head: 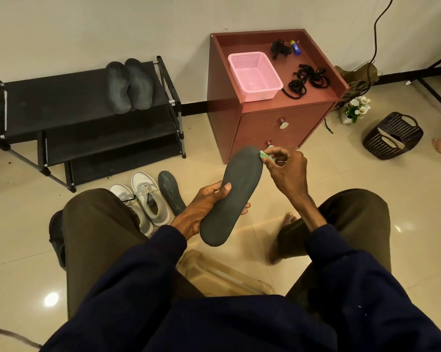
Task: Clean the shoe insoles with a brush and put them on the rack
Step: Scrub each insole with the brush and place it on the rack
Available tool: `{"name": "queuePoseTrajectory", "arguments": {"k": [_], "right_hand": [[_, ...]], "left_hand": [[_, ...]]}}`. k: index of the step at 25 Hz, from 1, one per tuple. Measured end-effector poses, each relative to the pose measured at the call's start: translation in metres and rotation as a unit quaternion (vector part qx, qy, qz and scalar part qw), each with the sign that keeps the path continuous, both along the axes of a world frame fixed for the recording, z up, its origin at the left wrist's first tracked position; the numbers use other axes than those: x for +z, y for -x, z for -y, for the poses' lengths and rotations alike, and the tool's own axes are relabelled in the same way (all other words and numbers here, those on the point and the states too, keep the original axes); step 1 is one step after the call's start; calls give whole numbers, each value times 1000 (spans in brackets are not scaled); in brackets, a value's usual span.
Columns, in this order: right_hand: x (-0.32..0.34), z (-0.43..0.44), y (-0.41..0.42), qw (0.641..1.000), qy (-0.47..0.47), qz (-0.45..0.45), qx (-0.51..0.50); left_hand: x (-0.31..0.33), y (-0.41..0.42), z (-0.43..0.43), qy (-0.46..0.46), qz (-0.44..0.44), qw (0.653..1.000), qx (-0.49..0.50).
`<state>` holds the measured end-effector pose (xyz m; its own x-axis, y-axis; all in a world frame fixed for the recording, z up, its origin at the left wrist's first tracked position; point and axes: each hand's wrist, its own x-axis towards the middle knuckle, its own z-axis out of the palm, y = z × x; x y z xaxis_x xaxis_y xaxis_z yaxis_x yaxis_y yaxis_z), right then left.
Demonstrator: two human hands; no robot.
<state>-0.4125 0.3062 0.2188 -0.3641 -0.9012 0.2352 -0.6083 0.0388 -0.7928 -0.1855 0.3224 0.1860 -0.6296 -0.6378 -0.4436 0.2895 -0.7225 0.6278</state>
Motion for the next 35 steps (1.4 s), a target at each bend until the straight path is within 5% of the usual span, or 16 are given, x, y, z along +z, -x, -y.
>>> {"name": "queuePoseTrajectory", "arguments": {"k": [5, 11, 16, 23, 27, 30, 35], "right_hand": [[-5, -1, -13, 987, -54, 147, 29], [2, -20, -53, 967, -85, 196, 136], [-6, -34, -89, 956, -104, 128, 245], [-9, -20, -76, 992, 13, -55, 115], [-2, -21, -63, 993, 9, -50, 109], [6, -36, -87, 955, -82, -32, 283], [23, -48, -103, 873, -190, -24, 449]], "left_hand": [[-2, -3, 4, 59, 113, 991, 35], [-10, -4, 9, 56, 160, 982, 79], [-1, -2, 6, -37, 120, 986, 112], [-4, -1, 4, -80, 15, 995, 52], [-7, 2, 3, -99, -14, 993, 57], [-14, -6, 10, -94, 11, 991, 94], [-5, -14, 19, -146, -76, 969, 184]]}}
